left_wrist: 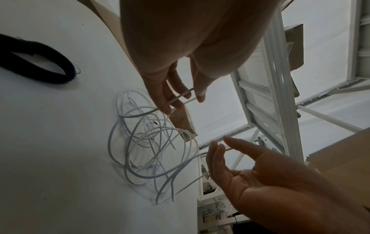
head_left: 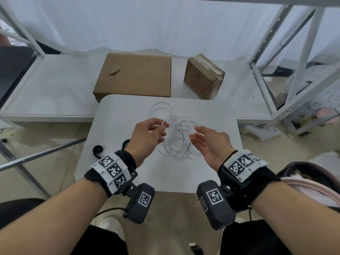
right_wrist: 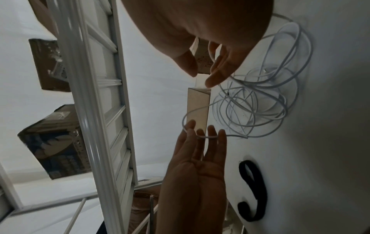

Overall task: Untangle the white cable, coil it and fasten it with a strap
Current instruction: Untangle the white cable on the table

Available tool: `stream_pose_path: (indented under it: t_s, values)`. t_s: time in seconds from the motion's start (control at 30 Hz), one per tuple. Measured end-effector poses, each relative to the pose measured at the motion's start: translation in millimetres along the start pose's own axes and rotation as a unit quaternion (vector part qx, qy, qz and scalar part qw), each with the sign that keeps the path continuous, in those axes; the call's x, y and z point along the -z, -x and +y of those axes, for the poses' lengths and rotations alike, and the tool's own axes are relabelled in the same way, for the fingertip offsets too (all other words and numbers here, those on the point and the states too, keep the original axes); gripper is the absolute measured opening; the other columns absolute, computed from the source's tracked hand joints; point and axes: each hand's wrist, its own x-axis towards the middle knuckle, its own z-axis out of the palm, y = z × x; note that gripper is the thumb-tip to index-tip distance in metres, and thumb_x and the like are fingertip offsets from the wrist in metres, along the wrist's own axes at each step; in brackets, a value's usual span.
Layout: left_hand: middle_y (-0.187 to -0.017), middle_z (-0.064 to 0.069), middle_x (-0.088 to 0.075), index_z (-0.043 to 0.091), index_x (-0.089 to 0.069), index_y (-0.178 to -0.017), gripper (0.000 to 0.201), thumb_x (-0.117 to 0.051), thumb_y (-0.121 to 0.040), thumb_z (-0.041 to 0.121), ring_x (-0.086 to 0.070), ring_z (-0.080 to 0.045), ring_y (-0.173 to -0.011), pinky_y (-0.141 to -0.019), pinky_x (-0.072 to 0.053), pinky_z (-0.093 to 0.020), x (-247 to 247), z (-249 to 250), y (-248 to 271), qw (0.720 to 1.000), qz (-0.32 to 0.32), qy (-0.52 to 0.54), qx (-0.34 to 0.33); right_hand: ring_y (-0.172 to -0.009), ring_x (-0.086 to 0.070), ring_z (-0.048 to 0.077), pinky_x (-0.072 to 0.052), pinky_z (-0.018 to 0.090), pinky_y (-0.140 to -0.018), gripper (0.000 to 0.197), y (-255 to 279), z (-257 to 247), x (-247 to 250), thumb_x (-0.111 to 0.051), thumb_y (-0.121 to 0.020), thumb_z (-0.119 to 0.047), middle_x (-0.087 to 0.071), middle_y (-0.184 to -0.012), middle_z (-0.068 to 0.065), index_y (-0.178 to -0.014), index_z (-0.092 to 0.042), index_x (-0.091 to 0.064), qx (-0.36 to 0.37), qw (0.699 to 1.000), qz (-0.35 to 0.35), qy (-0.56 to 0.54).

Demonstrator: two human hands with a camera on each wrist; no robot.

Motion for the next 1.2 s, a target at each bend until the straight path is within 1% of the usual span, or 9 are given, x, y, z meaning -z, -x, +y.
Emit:
stream_pose_path:
  t_s: [0.23, 0.43, 0.53, 0.7, 0.83, 0.93, 1.03, 1.1, 1.2]
  values:
    - [-0.098, -0.005, -0.074, 0.013, -0.075, -0.103, 0.015, -0.061, -0.099, 0.011, -0.069, -0.024, -0.096, -0.093, -0.056, -0.034, -7.8, -2.0, 11.8, 0.979, -0.149, -0.093, -0.103, -0.087, -0.071, 0.028, -0.060, 0.033, -0.077, 0.039, 3.8, 4.0, -4.5, -0.071, -0.091, -0.032, -0.072, -0.100, 0.018, -0.105, 0.003, -0.062, -0.032, 0.992, -0.091, 0.081]
    - [-0.107, 0.002, -0.064, 0.028, -0.075, -0.106, 0.015, -0.068, -0.095, 0.022, -0.064, -0.008, -0.099, -0.094, -0.053, -0.025, -15.5, -11.0, 23.9, 0.937, -0.226, -0.228, -0.135, -0.077, -0.065, 0.019, -0.051, 0.028, -0.065, 0.016, 3.1, 6.0, -1.0, -0.063, -0.094, -0.007, -0.071, -0.088, 0.008, -0.108, -0.002, -0.069, -0.002, 0.987, -0.088, 0.131]
    - [-0.105, 0.008, -0.066, 0.030, -0.072, -0.105, 0.017, -0.062, -0.096, 0.041, -0.063, -0.002, -0.098, -0.089, -0.051, -0.021, -15.9, -8.3, 19.9, 0.943, -0.181, -0.250, -0.121, -0.078, -0.064, 0.016, -0.050, 0.025, -0.068, 0.017, 1.3, 6.4, 1.6, -0.064, -0.093, -0.005, -0.070, -0.087, 0.006, -0.109, -0.004, -0.071, 0.001, 0.989, -0.064, 0.131]
    - [-0.113, -0.002, -0.065, 0.025, -0.066, -0.105, 0.026, -0.053, -0.098, 0.046, -0.061, -0.016, -0.103, -0.083, -0.045, -0.029, -7.1, -13.9, -5.6, 0.950, -0.013, -0.310, -0.036, -0.080, -0.063, 0.014, -0.048, 0.021, -0.067, 0.017, -1.1, 5.5, 5.7, -0.067, -0.092, -0.012, -0.070, -0.092, 0.005, -0.106, -0.007, -0.073, -0.007, 0.990, -0.031, 0.138]
    - [-0.137, -0.010, -0.049, 0.022, -0.053, -0.129, 0.038, -0.054, -0.098, 0.045, -0.051, -0.021, -0.106, -0.082, -0.036, -0.029, -6.3, -26.1, -20.3, 0.949, -0.019, -0.307, 0.074, -0.086, -0.064, 0.015, -0.049, 0.024, -0.070, 0.018, -5.4, 5.1, 9.6, -0.069, -0.089, -0.015, -0.072, -0.097, 0.006, -0.104, -0.005, -0.074, -0.014, 0.989, -0.006, 0.148]
    - [-0.145, -0.015, -0.046, 0.015, -0.038, -0.145, 0.053, -0.051, -0.100, 0.040, -0.050, -0.030, -0.126, -0.091, -0.036, -0.031, -10.5, -34.3, -31.6, 0.931, -0.034, -0.352, 0.090, -0.087, -0.064, 0.015, -0.049, 0.025, -0.071, 0.020, -8.8, 2.9, 13.1, -0.069, -0.088, -0.014, -0.071, -0.099, 0.007, -0.105, -0.004, -0.074, -0.011, 0.989, 0.003, 0.149]
    - [-0.145, -0.015, -0.047, 0.013, -0.037, -0.144, 0.057, -0.054, -0.095, 0.036, -0.047, -0.036, -0.132, -0.107, -0.039, -0.041, -16.9, -43.2, -43.9, 0.926, -0.061, -0.364, 0.075, -0.088, -0.063, 0.016, -0.051, 0.026, -0.075, 0.022, -11.0, 0.1, 16.6, -0.070, -0.087, -0.013, -0.072, -0.105, 0.009, -0.107, -0.003, -0.073, -0.008, 0.989, 0.007, 0.148]
    - [-0.149, -0.013, -0.042, 0.018, -0.039, -0.143, 0.065, -0.052, -0.086, 0.046, -0.042, -0.041, -0.134, -0.111, -0.036, -0.047, -20.6, -51.0, -51.3, 0.905, -0.101, -0.406, 0.076, -0.090, -0.064, 0.016, -0.052, 0.026, -0.076, 0.022, -12.4, -1.2, 18.9, -0.070, -0.087, -0.013, -0.072, -0.107, 0.009, -0.107, -0.003, -0.073, -0.008, 0.989, 0.006, 0.145]
    - [-0.163, -0.011, -0.018, 0.017, -0.039, -0.146, 0.064, -0.048, -0.094, 0.053, -0.025, -0.043, -0.144, -0.117, -0.026, -0.048, -22.1, -64.6, -57.6, 0.826, -0.153, -0.538, 0.073, -0.090, -0.065, 0.016, -0.052, 0.025, -0.073, 0.021, -16.1, -2.9, 22.0, -0.070, -0.087, -0.014, -0.073, -0.104, 0.008, -0.105, -0.004, -0.073, -0.011, 0.990, 0.000, 0.143]
